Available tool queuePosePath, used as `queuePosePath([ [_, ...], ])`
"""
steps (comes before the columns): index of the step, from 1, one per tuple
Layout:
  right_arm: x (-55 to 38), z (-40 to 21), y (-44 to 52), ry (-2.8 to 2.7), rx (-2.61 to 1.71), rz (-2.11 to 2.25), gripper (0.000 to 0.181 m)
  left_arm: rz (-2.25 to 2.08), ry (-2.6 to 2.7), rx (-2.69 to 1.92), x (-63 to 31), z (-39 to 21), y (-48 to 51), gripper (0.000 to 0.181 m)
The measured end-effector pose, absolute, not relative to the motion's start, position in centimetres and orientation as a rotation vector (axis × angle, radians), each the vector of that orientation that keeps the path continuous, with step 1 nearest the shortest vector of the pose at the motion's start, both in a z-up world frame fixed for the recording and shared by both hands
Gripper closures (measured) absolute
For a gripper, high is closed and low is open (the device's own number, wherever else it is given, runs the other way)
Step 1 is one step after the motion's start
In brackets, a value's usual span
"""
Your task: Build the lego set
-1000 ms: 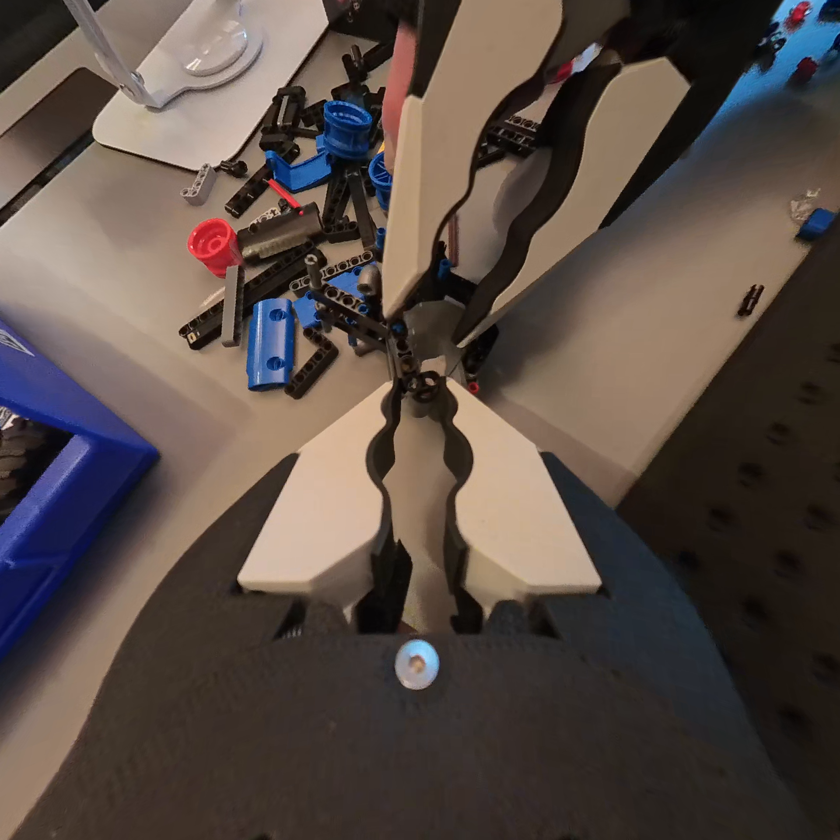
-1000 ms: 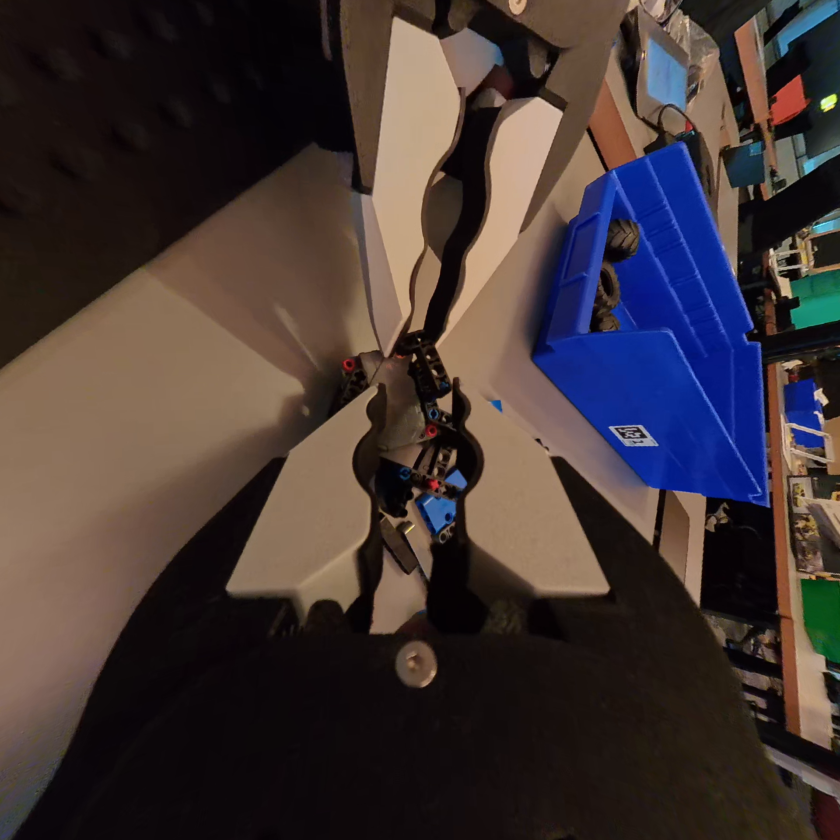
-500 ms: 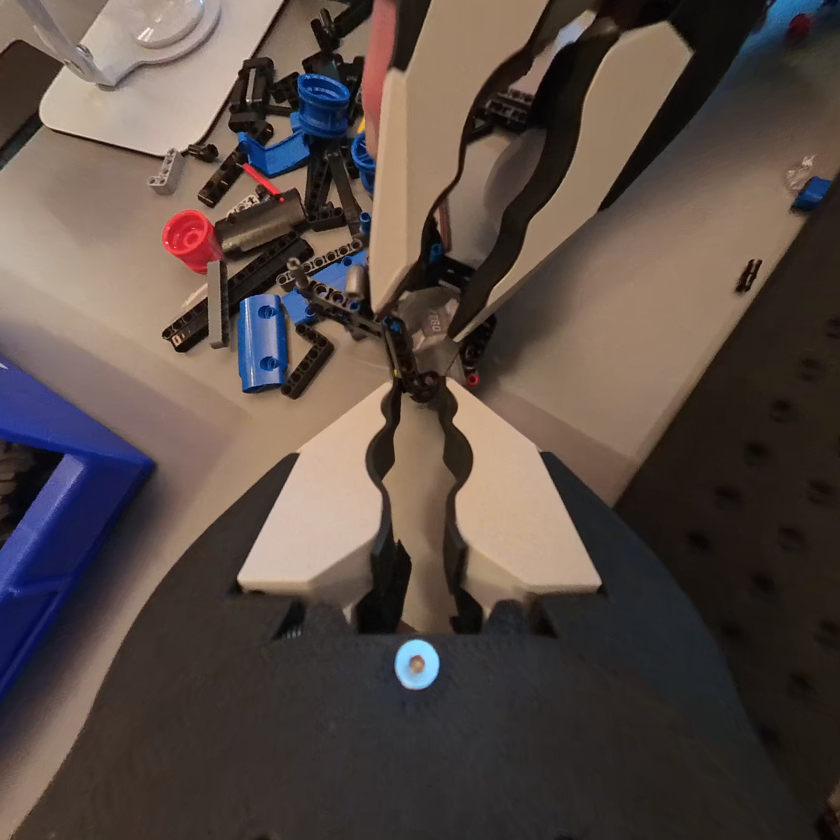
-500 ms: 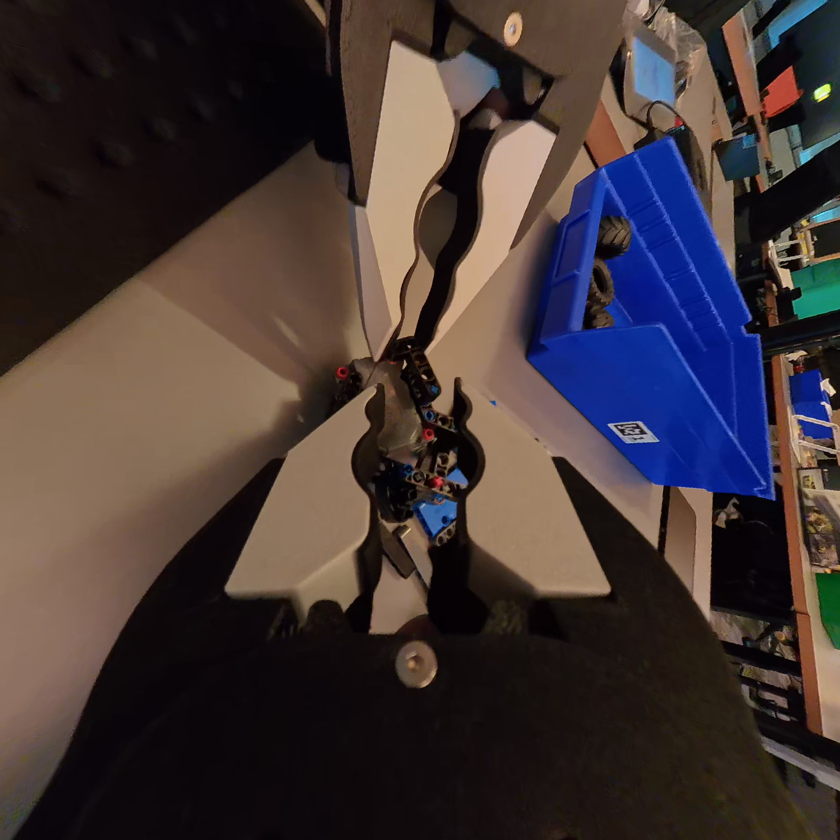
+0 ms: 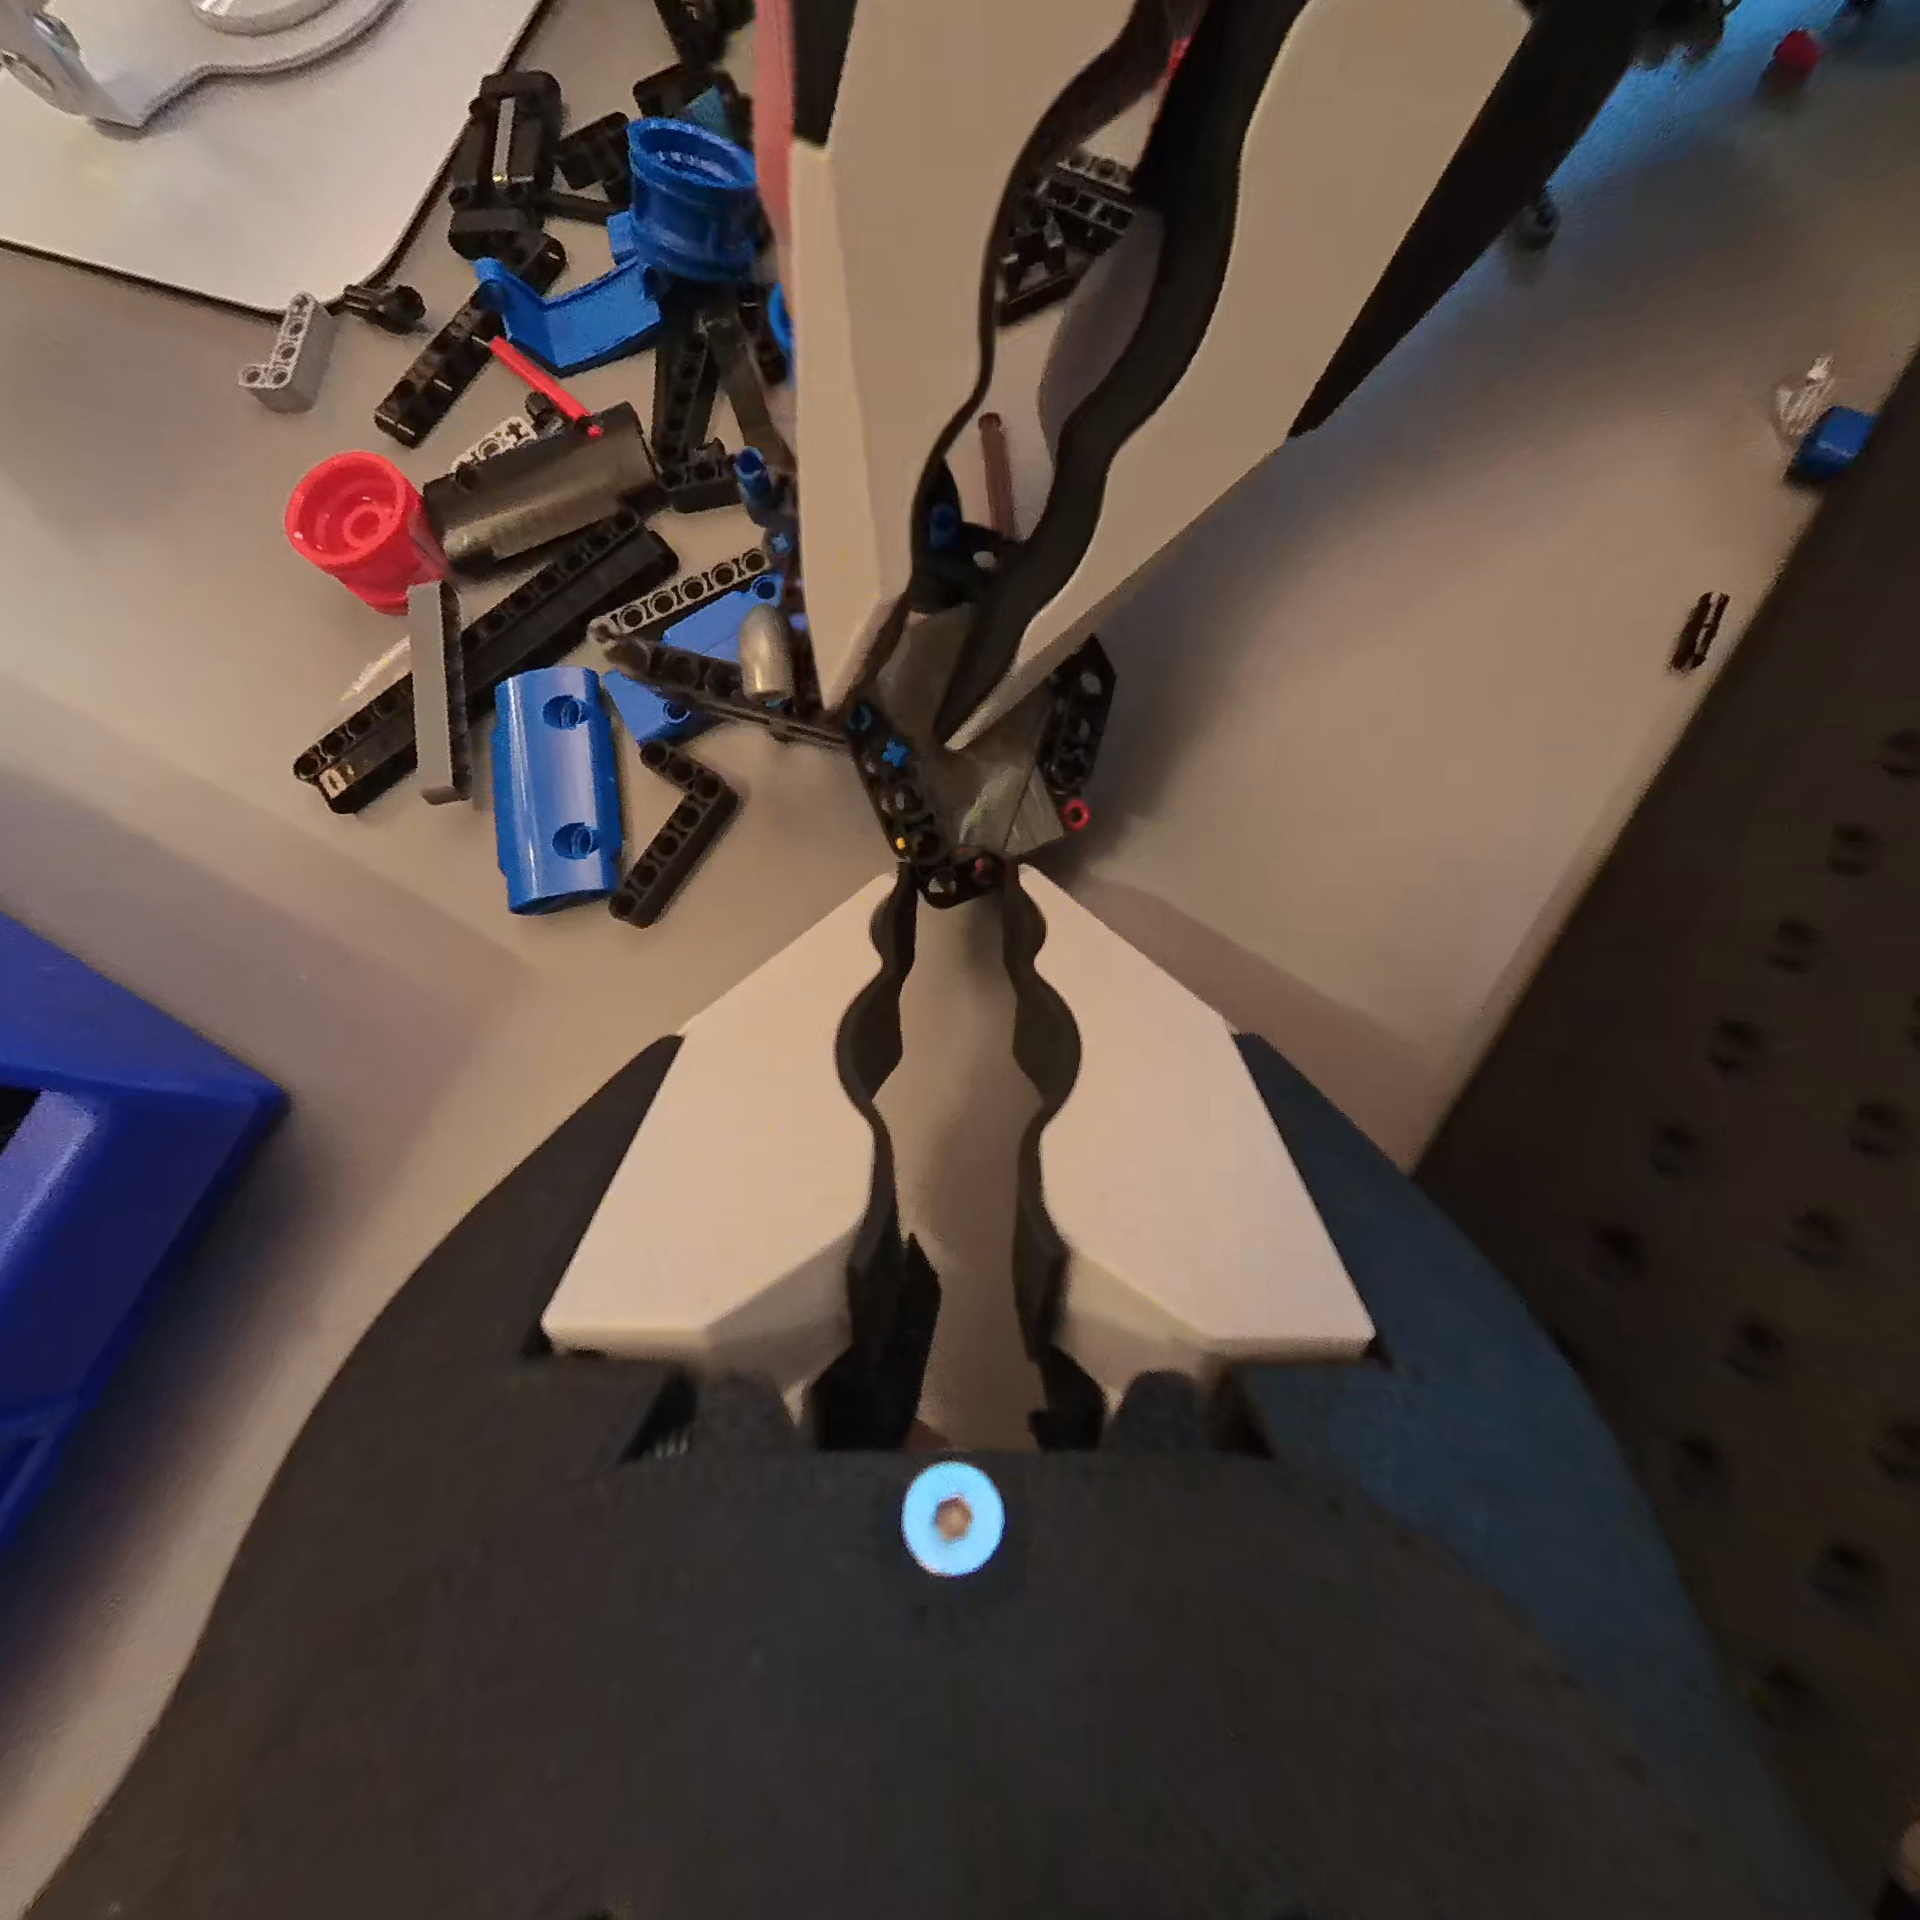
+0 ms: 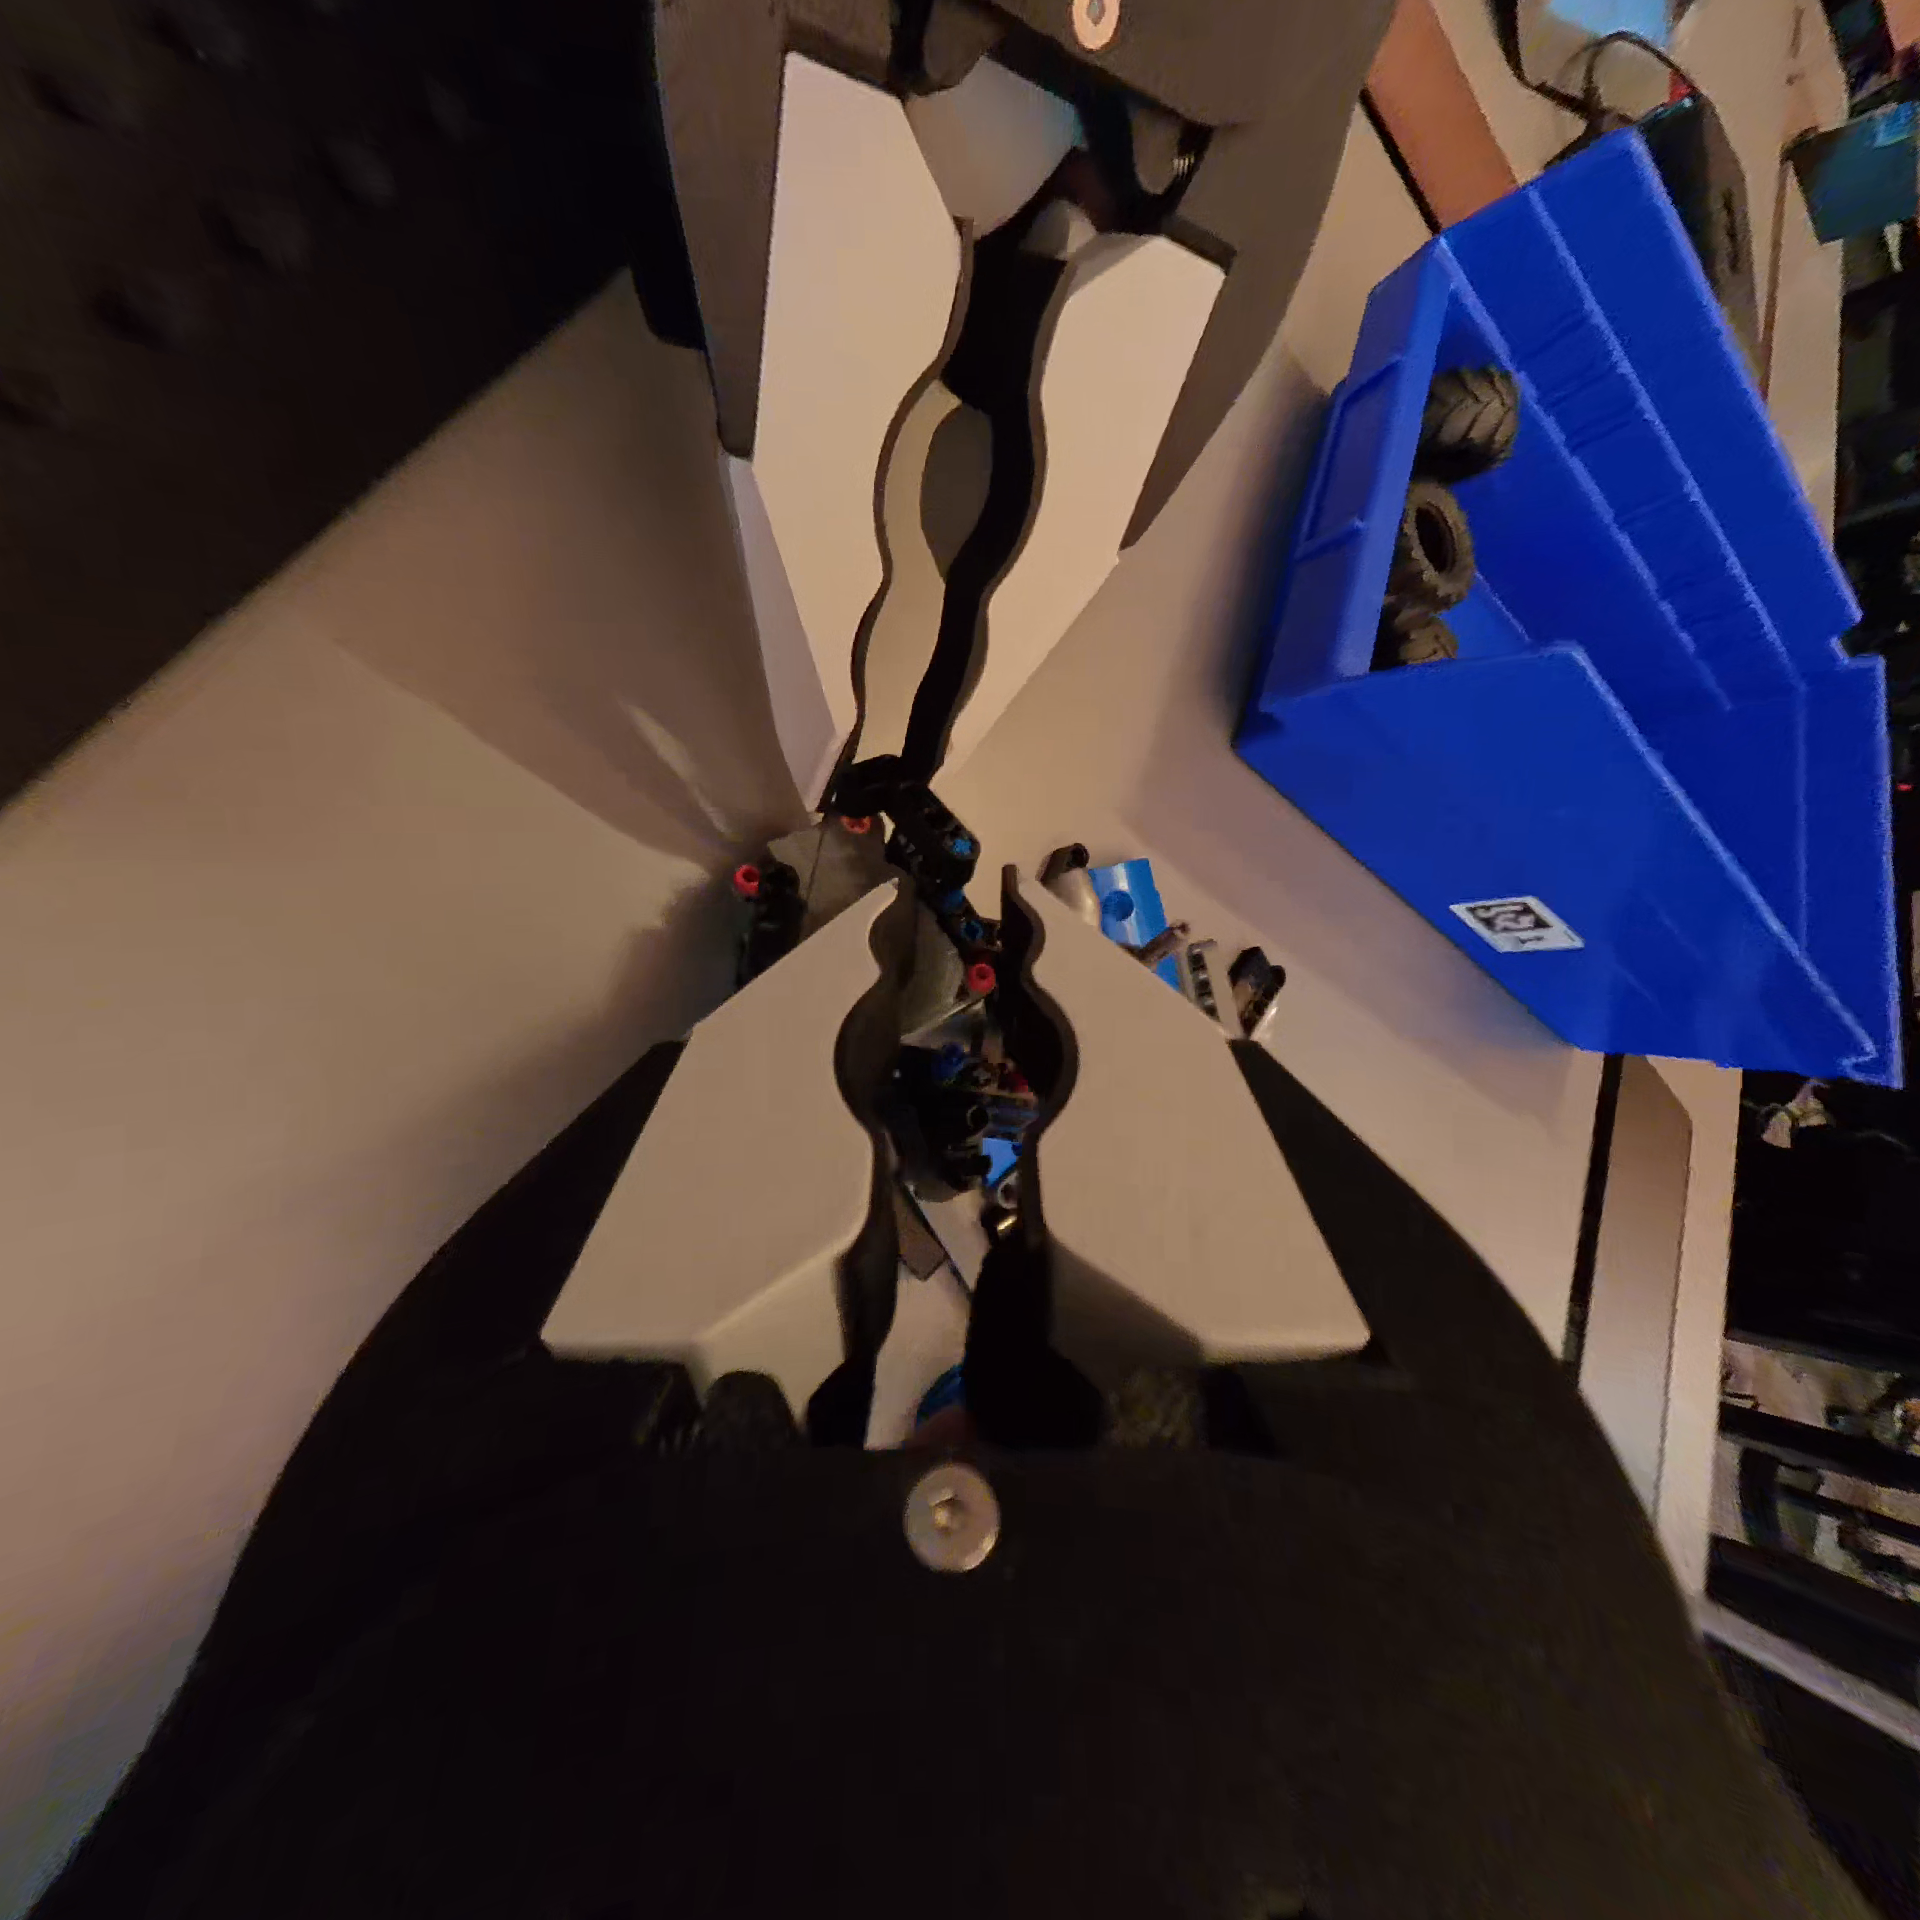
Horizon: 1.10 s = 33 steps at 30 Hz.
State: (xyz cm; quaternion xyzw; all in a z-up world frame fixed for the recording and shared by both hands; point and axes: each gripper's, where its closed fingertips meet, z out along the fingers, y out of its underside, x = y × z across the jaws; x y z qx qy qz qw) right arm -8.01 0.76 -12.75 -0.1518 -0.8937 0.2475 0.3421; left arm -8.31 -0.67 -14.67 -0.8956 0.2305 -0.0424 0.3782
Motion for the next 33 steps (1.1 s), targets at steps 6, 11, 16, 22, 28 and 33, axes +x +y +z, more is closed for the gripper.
queuePosePath([
  [6,-7.3,-13.6,0.9,-2.286,-0.448,0.698,0.173,-0.089,0.576,-2.296,-8.5,-15.2,-0.4,0.167],
  [11,-7.2,-13.6,0.7,-2.278,-0.466,0.737,0.175,-0.08,0.566,-2.276,-8.4,-14.9,0.0,0.167],
  [16,-6.9,-13.7,0.8,-2.271,-0.491,0.778,0.176,-0.065,0.596,-2.291,-8.5,-14.9,0.1,0.167],
  [22,-7.0,-13.2,1.5,-2.249,-0.541,0.783,0.166,-0.038,0.656,-2.319,-8.5,-14.6,0.5,0.167],
  [28,-6.4,-13.2,2.9,-2.246,-0.676,0.796,0.166,-0.018,0.721,-2.338,-8.1,-14.1,1.2,0.167],
  [33,-6.0,-13.6,3.4,-2.228,-0.721,0.814,0.181,-0.015,0.778,-2.419,-7.7,-14.3,1.5,0.168],
])
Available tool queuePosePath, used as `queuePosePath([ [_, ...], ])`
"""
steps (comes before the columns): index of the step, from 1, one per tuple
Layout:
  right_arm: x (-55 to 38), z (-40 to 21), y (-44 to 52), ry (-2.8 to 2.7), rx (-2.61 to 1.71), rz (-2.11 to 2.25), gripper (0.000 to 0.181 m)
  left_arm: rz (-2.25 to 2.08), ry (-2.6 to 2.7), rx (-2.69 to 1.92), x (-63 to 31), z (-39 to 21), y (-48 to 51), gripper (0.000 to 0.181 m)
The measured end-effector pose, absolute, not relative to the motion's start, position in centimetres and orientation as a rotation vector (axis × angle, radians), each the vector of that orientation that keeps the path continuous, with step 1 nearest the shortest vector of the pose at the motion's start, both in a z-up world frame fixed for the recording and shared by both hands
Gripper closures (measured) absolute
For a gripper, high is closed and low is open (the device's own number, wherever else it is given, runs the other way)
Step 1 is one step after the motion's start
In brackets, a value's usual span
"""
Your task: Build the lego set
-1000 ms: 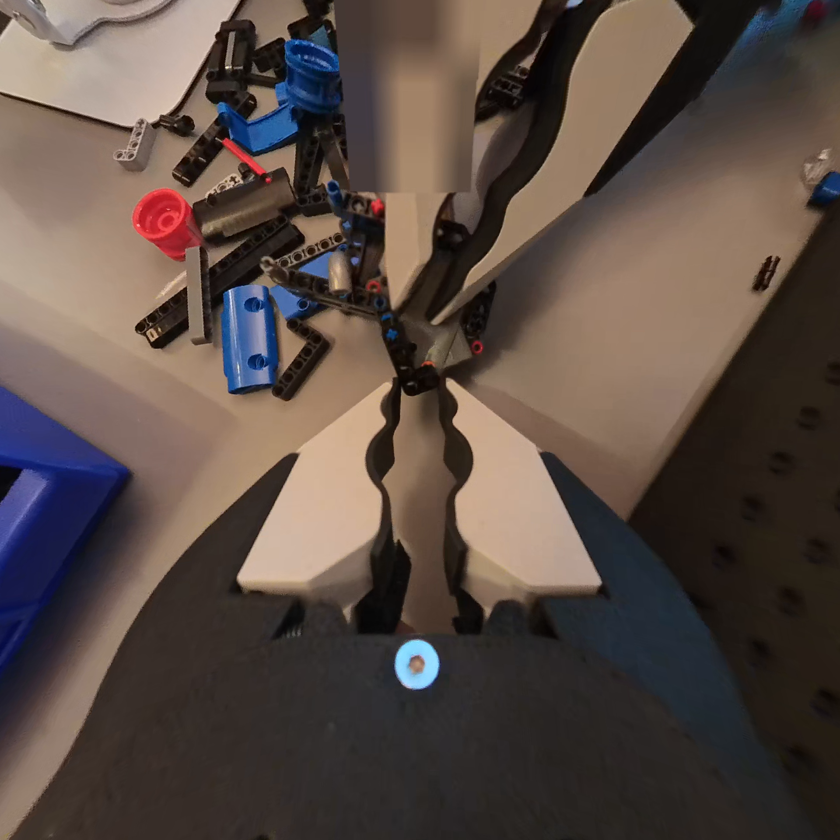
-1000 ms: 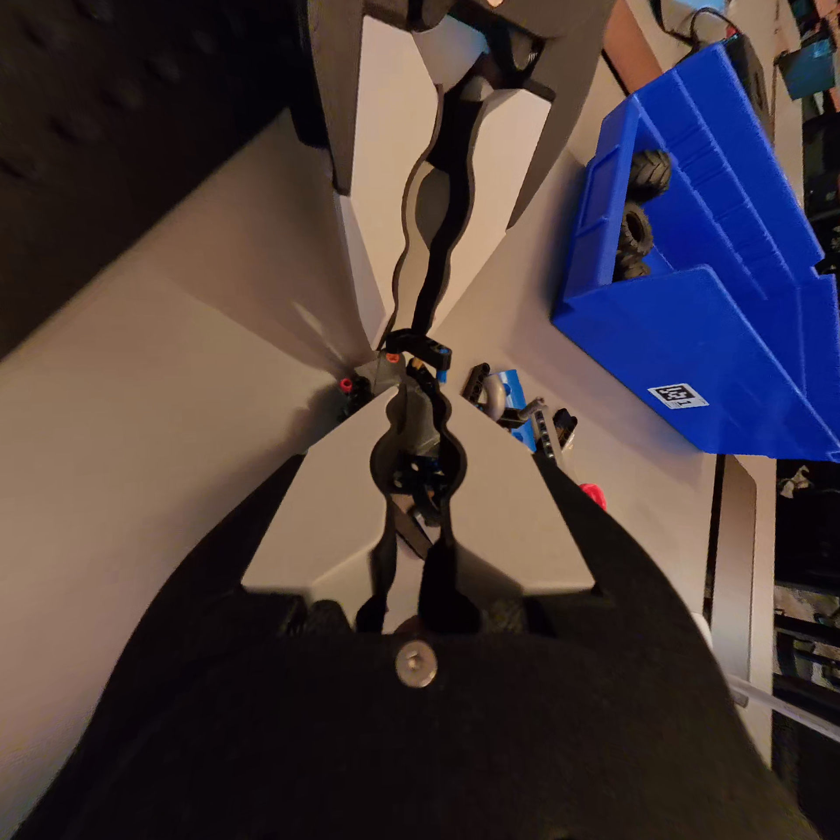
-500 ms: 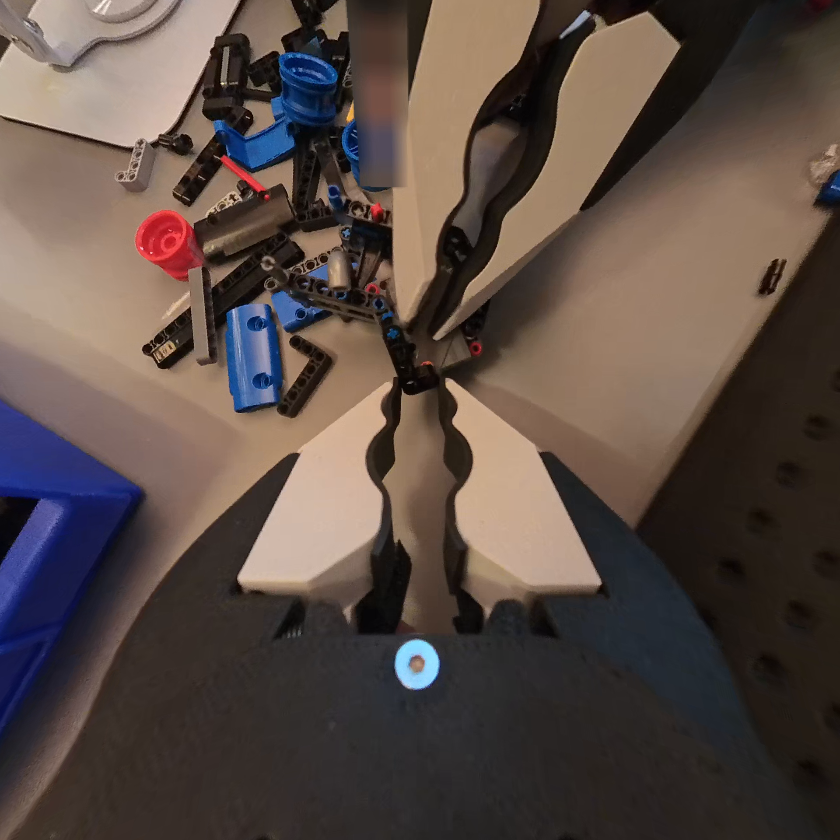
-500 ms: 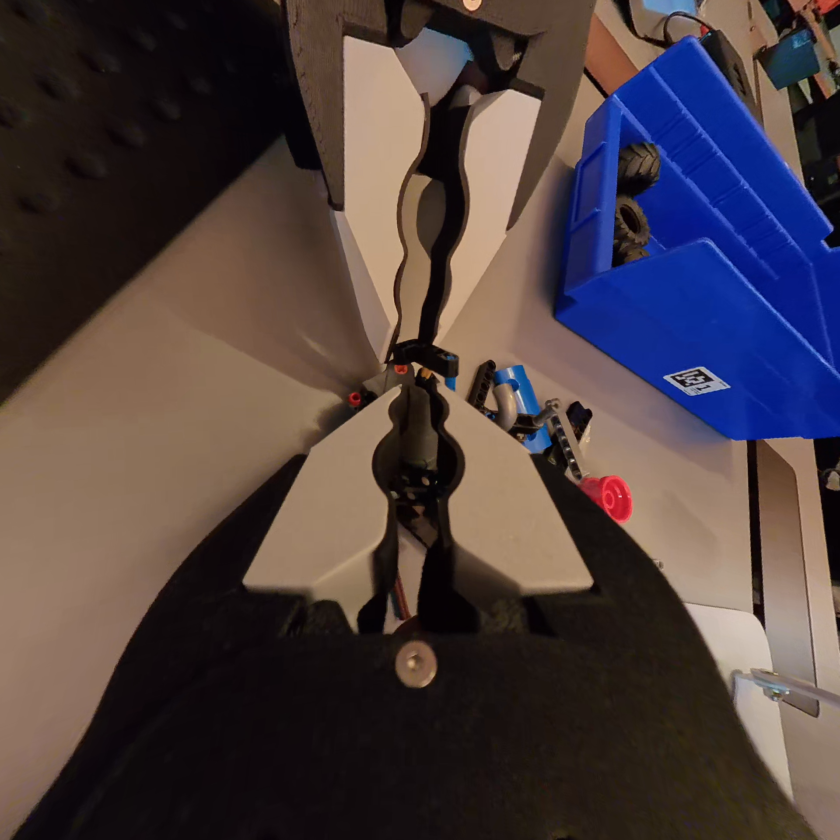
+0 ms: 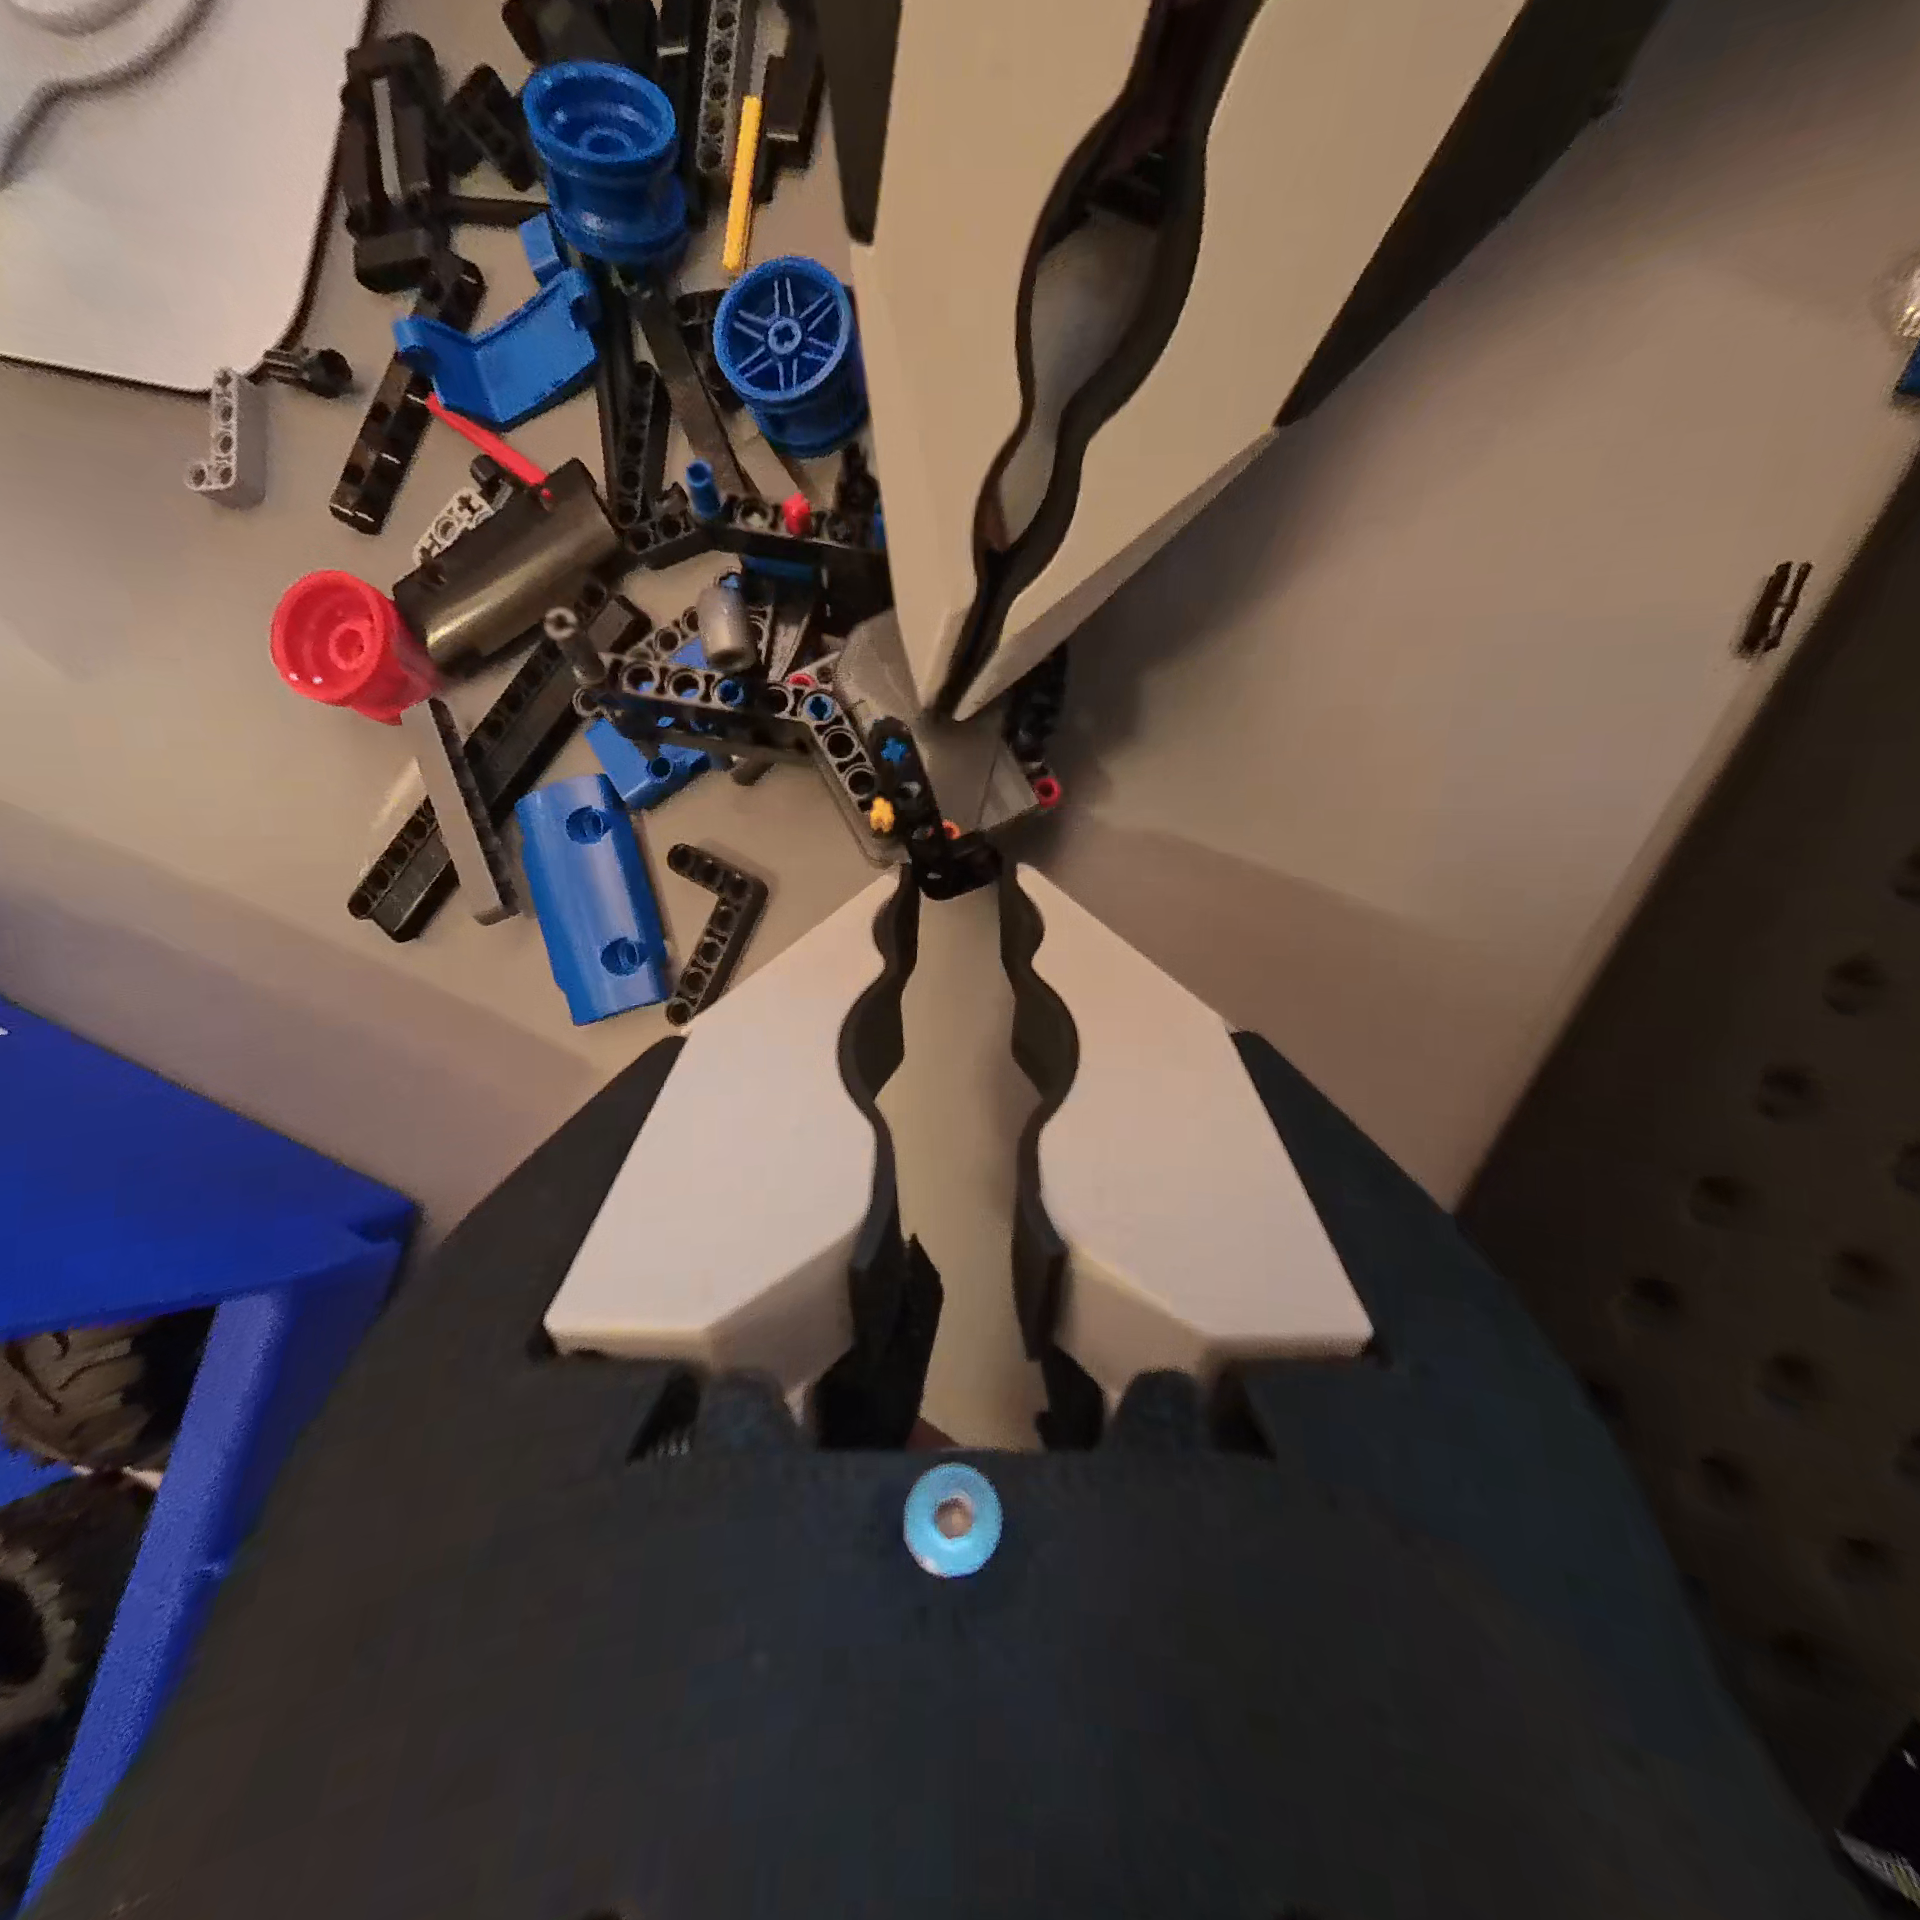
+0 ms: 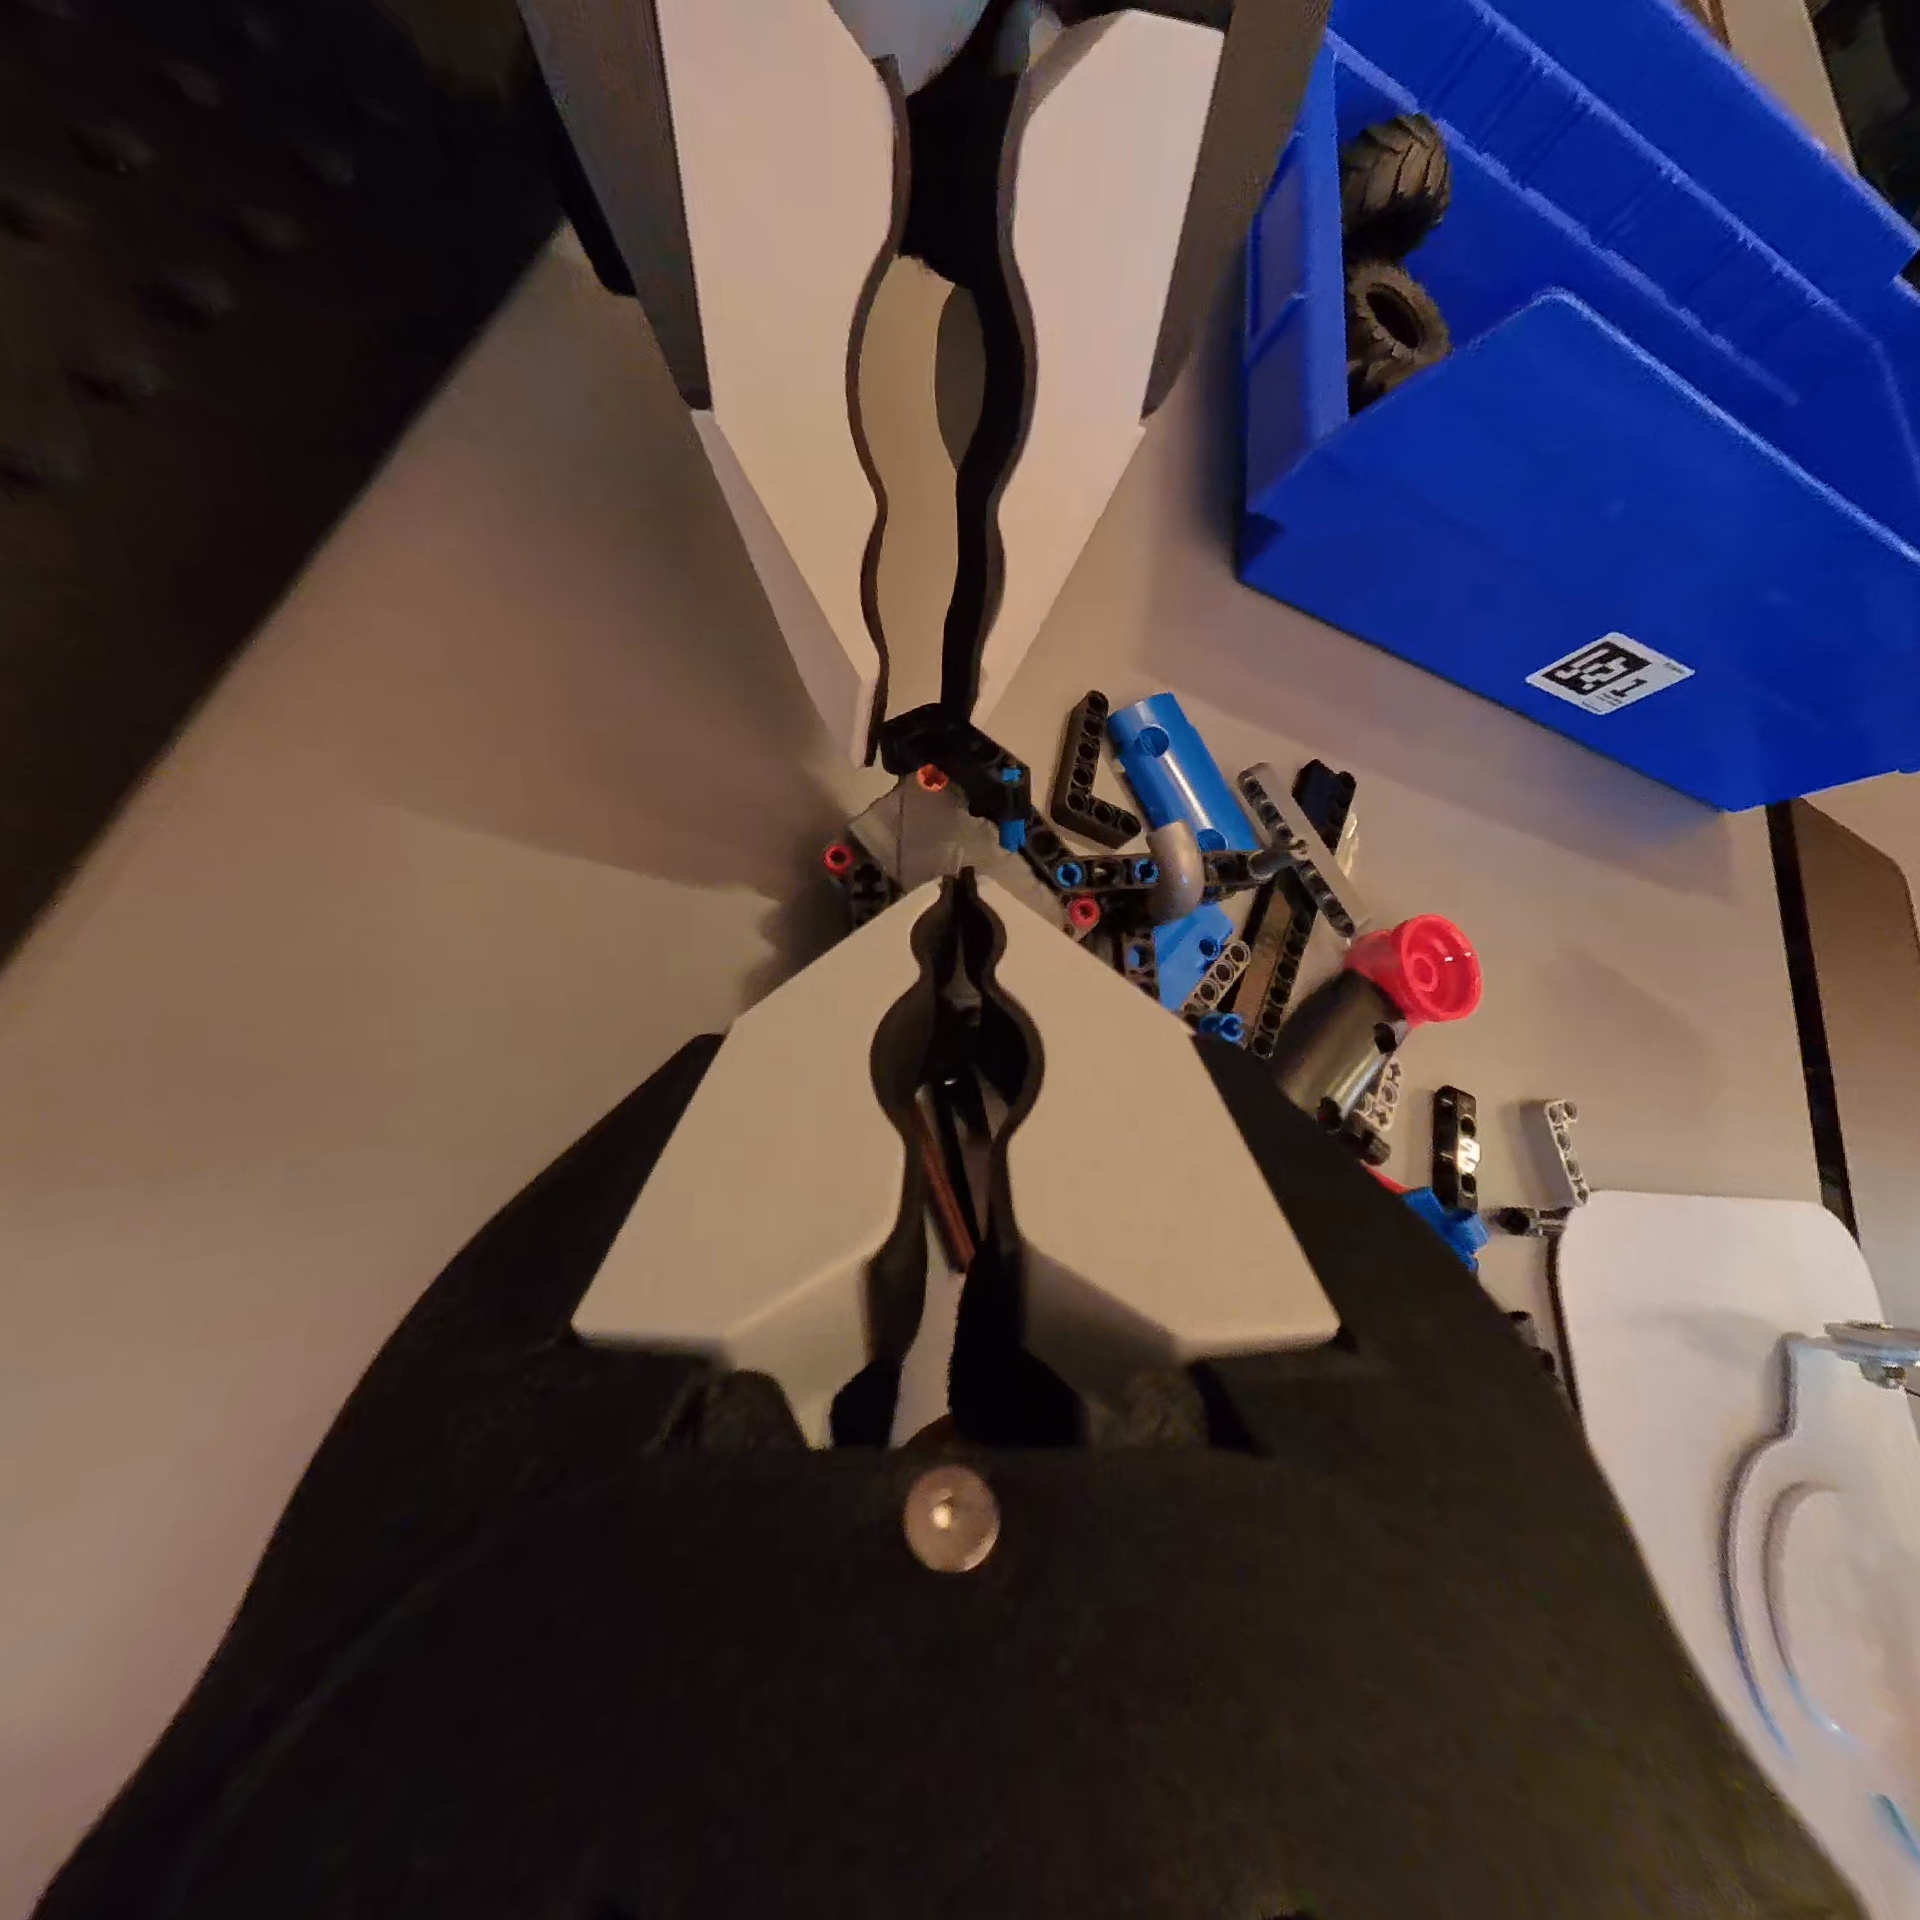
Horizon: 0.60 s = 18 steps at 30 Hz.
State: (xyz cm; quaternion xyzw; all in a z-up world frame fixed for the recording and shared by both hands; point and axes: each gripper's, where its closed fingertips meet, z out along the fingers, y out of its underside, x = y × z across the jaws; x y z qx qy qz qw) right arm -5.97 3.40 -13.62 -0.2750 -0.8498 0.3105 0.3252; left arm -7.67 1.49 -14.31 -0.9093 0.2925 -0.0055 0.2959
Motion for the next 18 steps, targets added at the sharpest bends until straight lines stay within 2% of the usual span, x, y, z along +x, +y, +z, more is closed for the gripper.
queuePosePath([
  [18,-5.86,-13.79,3.31,-2.223,-0.756,0.874,0.181,0.073,0.801,-2.566,-8.03,-13.73,1.85,0.168],
])
